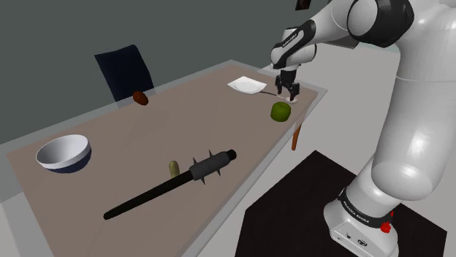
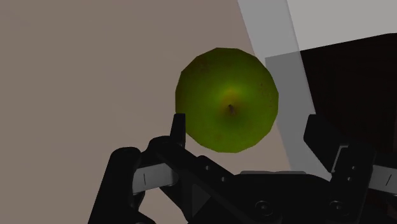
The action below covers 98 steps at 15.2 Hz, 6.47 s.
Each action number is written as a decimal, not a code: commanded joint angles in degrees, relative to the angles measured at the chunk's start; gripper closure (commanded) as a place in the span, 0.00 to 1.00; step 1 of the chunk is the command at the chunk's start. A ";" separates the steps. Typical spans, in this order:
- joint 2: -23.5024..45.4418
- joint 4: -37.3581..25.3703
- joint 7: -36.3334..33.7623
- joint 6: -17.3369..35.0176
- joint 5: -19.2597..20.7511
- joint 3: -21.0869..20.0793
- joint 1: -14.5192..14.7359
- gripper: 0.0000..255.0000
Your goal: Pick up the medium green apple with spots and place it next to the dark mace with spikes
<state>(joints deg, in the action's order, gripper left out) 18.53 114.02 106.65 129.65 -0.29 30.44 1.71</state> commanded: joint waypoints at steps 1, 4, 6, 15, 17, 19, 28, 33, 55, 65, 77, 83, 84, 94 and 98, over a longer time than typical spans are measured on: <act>1.41 -0.06 0.82 1.28 -0.76 -0.35 -0.55 0.00; 2.89 0.51 1.38 3.22 -1.59 -0.73 -1.12 0.00; 3.18 0.61 1.48 3.59 -1.74 -0.82 -1.23 0.00; 3.18 0.61 1.48 3.58 -1.74 -0.82 -1.23 1.00; 3.18 0.61 1.48 3.58 -1.74 -0.82 -1.23 1.00; 3.18 0.61 1.48 3.58 -1.74 -0.82 -1.23 1.00; 0.68 -0.31 0.97 0.40 -0.39 -0.06 -0.57 1.00; -1.61 -1.54 0.54 -2.89 0.84 0.53 -0.02 1.00; -8.55 -10.80 -0.10 -18.26 4.35 1.67 1.31 1.00; -12.40 -8.43 -11.57 -20.70 6.63 -2.59 8.13 1.00; -10.62 -11.57 -26.41 -24.11 5.68 -9.49 16.61 1.00; -6.79 -16.91 -32.79 -26.56 4.26 -12.58 20.35 1.00; -5.97 -18.06 -33.79 -27.04 4.00 -13.06 20.94 1.00; 5.40 -34.88 -42.97 -33.66 1.30 -17.26 26.15 1.00; 12.16 -45.55 -46.27 -37.92 0.20 -18.64 27.78 1.00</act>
<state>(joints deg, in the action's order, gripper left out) 28.87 71.29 61.37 92.81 0.18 12.18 29.00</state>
